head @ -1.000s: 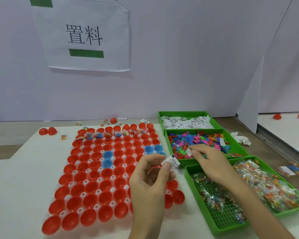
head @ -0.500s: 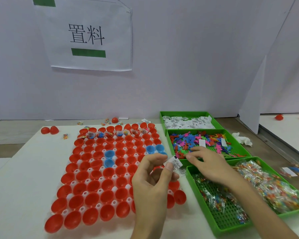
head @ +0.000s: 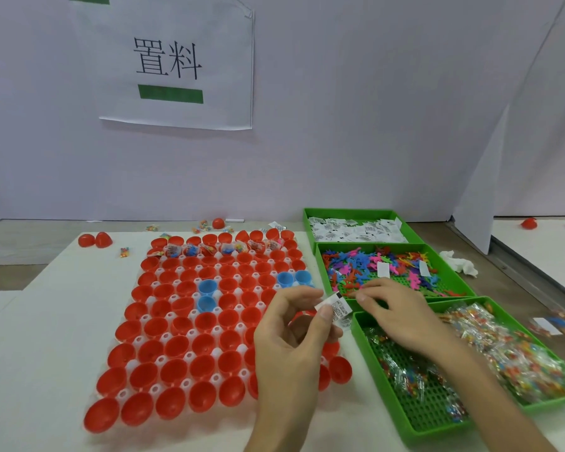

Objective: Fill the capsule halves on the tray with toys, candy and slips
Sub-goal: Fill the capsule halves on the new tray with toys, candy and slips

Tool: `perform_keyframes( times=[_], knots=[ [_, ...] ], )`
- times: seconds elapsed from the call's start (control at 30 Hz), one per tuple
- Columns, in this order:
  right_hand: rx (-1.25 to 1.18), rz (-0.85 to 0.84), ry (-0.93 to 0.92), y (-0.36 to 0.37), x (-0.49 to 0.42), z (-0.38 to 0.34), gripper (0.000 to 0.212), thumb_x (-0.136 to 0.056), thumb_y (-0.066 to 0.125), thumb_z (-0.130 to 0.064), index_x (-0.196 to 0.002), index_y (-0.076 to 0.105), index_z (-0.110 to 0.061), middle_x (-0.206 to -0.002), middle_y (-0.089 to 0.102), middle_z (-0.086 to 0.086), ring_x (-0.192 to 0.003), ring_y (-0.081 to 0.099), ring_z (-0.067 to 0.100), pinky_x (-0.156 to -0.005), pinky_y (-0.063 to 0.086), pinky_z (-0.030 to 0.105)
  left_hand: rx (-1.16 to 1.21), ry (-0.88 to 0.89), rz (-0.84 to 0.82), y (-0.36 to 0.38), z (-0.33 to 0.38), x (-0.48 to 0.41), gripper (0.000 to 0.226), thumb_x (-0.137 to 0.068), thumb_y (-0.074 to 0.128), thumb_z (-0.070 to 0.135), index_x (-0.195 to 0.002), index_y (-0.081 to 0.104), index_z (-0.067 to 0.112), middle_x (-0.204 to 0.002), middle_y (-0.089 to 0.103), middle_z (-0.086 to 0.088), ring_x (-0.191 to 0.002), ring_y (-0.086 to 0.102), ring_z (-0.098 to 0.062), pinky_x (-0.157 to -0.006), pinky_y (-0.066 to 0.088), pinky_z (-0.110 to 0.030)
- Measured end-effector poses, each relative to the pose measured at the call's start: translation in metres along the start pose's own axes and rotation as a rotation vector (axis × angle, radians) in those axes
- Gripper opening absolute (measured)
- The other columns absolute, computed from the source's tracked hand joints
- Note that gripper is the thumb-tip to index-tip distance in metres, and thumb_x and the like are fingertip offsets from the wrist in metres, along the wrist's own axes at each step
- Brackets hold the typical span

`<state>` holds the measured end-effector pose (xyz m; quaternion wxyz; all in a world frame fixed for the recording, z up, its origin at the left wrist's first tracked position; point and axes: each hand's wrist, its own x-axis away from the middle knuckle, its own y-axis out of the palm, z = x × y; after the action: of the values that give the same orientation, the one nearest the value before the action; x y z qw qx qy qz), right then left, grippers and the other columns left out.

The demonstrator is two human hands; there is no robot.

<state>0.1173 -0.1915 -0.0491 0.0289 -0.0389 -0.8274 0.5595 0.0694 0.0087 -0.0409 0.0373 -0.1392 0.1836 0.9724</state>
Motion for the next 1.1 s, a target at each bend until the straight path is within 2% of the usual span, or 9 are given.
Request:
perform_keyframes(
  times=[0.1, 0.27, 0.33, 0.4, 0.47, 0.53, 0.67, 0.97, 1.1],
  knots=[
    [-0.035, 0.045, 0.012, 0.002, -0.002, 0.002, 0.034, -0.106, 0.042, -0.037, -0.122, 0.069, -0.027, -0.132, 0.058, -0.012, -0.118, 0.051, 0.008, -0.111, 0.034, 0.041, -0.005, -0.004, 0.005, -0.001, 0.0, 0.0, 0.016, -0.086, 0.07, 0.007, -0.09, 0.07, 0.023, -0.086, 0.07, -0.007, -0.066, 0.067, -0.019, -0.064, 0.055, -0.026],
    [-0.204, 0.246, -0.012, -0.001, -0.003, 0.005, 0.03, -0.105, 0.046, -0.027, -0.122, 0.07, -0.018, -0.127, 0.066, -0.005, -0.105, 0.051, 0.002, -0.09, 0.035, 0.018, 0.016, -0.021, 0.007, -0.001, 0.003, -0.001, 0.019, -0.086, 0.069, 0.003, -0.089, 0.07, 0.022, -0.086, 0.069, -0.009, -0.064, 0.067, -0.022, -0.063, 0.055, -0.024],
    [-0.31, 0.319, -0.013, -0.005, -0.001, 0.003, 0.029, -0.104, 0.048, -0.028, -0.12, 0.071, -0.023, -0.119, 0.07, -0.009, -0.106, 0.061, 0.009, -0.081, 0.039, 0.011, 0.037, -0.033, -0.021, 0.0, 0.004, 0.0, 0.02, -0.086, 0.068, 0.002, -0.09, 0.07, 0.022, -0.086, 0.069, -0.008, -0.064, 0.069, -0.022, -0.062, 0.055, -0.024],
    [-0.433, 0.366, -0.002, -0.007, 0.001, 0.002, 0.024, -0.102, 0.051, -0.031, -0.115, 0.071, -0.032, -0.1, 0.073, -0.018, -0.098, 0.069, 0.031, -0.073, 0.048, 0.015, 0.062, -0.047, -0.04, 0.001, 0.005, 0.0, 0.02, -0.086, 0.068, 0.001, -0.09, 0.07, 0.02, -0.085, 0.07, -0.008, -0.063, 0.069, -0.023, -0.062, 0.056, -0.023],
    [-0.473, 0.393, -0.016, -0.008, 0.001, 0.004, 0.018, -0.099, 0.058, -0.029, -0.106, 0.068, -0.043, -0.095, 0.072, -0.021, -0.092, 0.071, 0.023, -0.071, 0.051, 0.018, 0.083, -0.058, -0.043, 0.002, 0.005, 0.0, 0.02, -0.086, 0.067, -0.001, -0.09, 0.07, 0.018, -0.084, 0.07, -0.008, -0.063, 0.069, -0.024, -0.061, 0.056, -0.024],
    [-0.436, 0.332, -0.041, -0.007, 0.001, 0.004, 0.021, -0.098, 0.061, -0.028, -0.112, 0.066, -0.043, -0.115, 0.069, -0.016, -0.097, 0.062, -0.004, -0.081, 0.045, 0.014, 0.085, -0.057, -0.035, 0.002, 0.004, 0.0, 0.02, -0.086, 0.067, -0.001, -0.09, 0.07, 0.018, -0.082, 0.07, -0.008, -0.063, 0.069, -0.024, -0.061, 0.056, -0.024],
    [-0.125, 0.021, -0.099, 0.001, 0.002, 0.001, 0.032, -0.101, 0.046, -0.047, -0.131, 0.058, -0.046, -0.146, 0.047, -0.016, -0.134, 0.042, 0.006, -0.115, 0.027, 0.039, 0.06, -0.041, -0.028, 0.0, 0.003, -0.001, 0.019, -0.086, 0.069, 0.003, -0.092, 0.07, 0.021, -0.084, 0.07, -0.008, -0.066, 0.07, -0.024, -0.063, 0.056, -0.025],
    [-0.072, 0.021, -0.056, 0.004, 0.0, 0.0, 0.036, -0.106, 0.04, -0.039, -0.132, 0.063, -0.031, -0.145, 0.054, -0.013, -0.137, 0.045, 0.01, -0.116, 0.03, 0.047, 0.062, -0.031, -0.023, -0.001, -0.001, -0.001, 0.016, -0.084, 0.069, 0.005, -0.09, 0.07, 0.02, -0.083, 0.07, -0.009, -0.063, 0.068, -0.023, -0.061, 0.055, -0.025],
    [-0.002, 0.004, -0.056, 0.004, 0.0, 0.003, 0.036, -0.106, 0.035, -0.045, -0.13, 0.061, -0.043, -0.147, 0.049, -0.015, -0.14, 0.038, 0.006, -0.113, 0.026, 0.042, 0.058, -0.022, -0.007, -0.001, -0.002, -0.002, 0.017, -0.085, 0.069, 0.002, -0.089, 0.07, 0.018, -0.083, 0.068, -0.012, -0.061, 0.067, -0.023, -0.06, 0.055, -0.025]
  ],
)
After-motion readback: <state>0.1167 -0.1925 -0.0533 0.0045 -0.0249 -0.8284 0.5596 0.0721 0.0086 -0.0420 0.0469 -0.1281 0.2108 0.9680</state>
